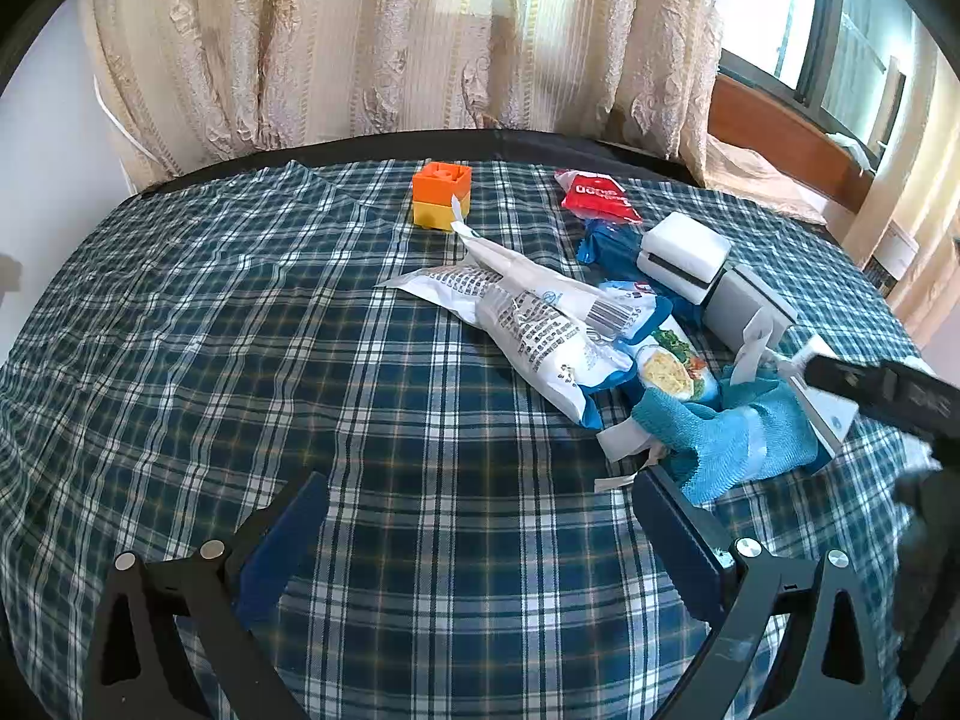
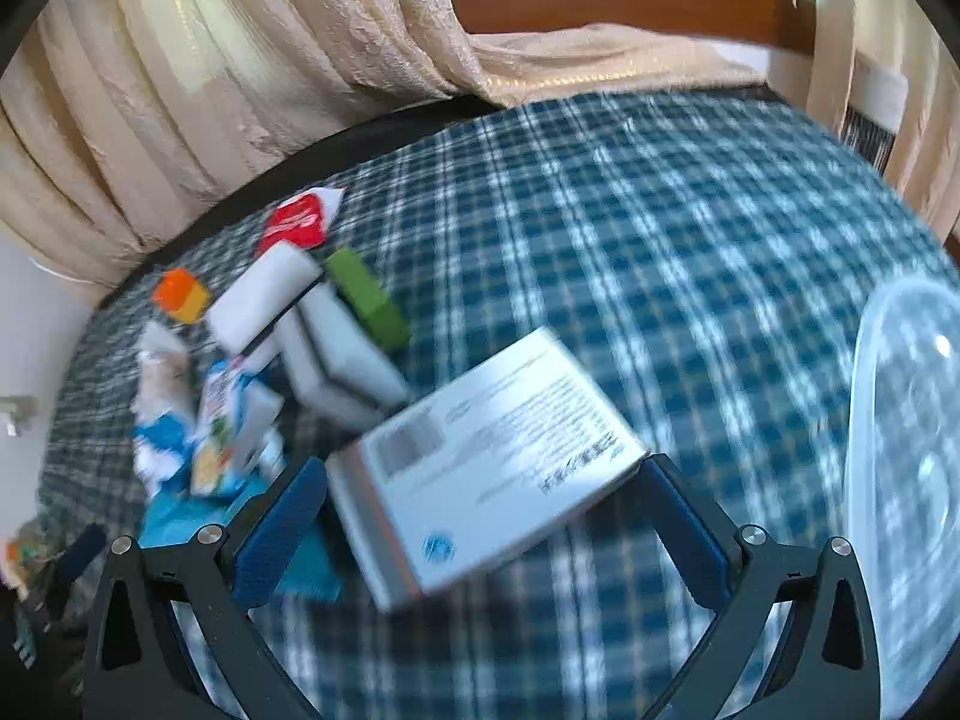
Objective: Organize objects
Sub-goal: 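Carry the medicine box with the right gripper while the left gripper grasps the blue towel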
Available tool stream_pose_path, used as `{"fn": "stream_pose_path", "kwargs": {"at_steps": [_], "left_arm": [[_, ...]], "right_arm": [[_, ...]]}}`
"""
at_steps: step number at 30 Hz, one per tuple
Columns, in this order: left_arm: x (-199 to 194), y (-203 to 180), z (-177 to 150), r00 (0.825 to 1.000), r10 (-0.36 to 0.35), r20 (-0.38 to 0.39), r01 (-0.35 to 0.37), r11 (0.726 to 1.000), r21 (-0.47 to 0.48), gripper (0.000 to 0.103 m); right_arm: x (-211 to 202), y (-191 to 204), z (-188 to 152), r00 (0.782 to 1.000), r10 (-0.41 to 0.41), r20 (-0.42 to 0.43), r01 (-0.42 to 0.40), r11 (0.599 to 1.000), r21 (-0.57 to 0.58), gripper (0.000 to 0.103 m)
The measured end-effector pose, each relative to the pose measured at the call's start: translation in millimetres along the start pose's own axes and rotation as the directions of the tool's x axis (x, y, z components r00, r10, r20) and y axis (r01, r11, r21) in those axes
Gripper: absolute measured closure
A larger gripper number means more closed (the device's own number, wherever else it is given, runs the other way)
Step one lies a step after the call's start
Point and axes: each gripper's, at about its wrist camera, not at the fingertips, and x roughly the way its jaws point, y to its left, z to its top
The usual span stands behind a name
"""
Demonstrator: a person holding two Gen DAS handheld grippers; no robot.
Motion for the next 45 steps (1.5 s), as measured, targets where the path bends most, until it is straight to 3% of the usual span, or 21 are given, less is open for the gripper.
{"fn": "stream_pose_path", "kwargs": {"at_steps": [9, 16, 24, 32, 45], "left_arm": [[1, 0, 0, 1.0, 0.003, -0.003, -0.003, 1.0, 0.001, 0.0], [2, -6, -1, 0.999, -0.051, 0.007, 0.051, 0.999, 0.019, 0.0], [-7, -17, 5, 0.997, -0.069, 0.039, 0.067, 0.996, 0.057, 0.0], [-15, -40, 10, 0.995, -0.076, 0.061, 0.066, 0.985, 0.157, 0.0], [-10, -90, 6, 0.979, -0.202, -0.028, 0.2, 0.924, 0.326, 0.0]], "right_arm": [[28, 16, 17, 0.994, -0.107, -0.002, 0.106, 0.99, -0.094, 0.0], [21, 9, 4, 0.989, -0.146, 0.025, 0.148, 0.98, -0.134, 0.039], [-2, -12, -19, 0.992, -0.112, 0.057, 0.118, 0.986, -0.118, 0.039], [-19, -20, -43, 0.996, -0.064, 0.07, 0.072, 0.99, -0.119, 0.039], [-35, -34, -61, 0.997, 0.003, 0.076, 0.004, 0.996, -0.09, 0.039]]}}
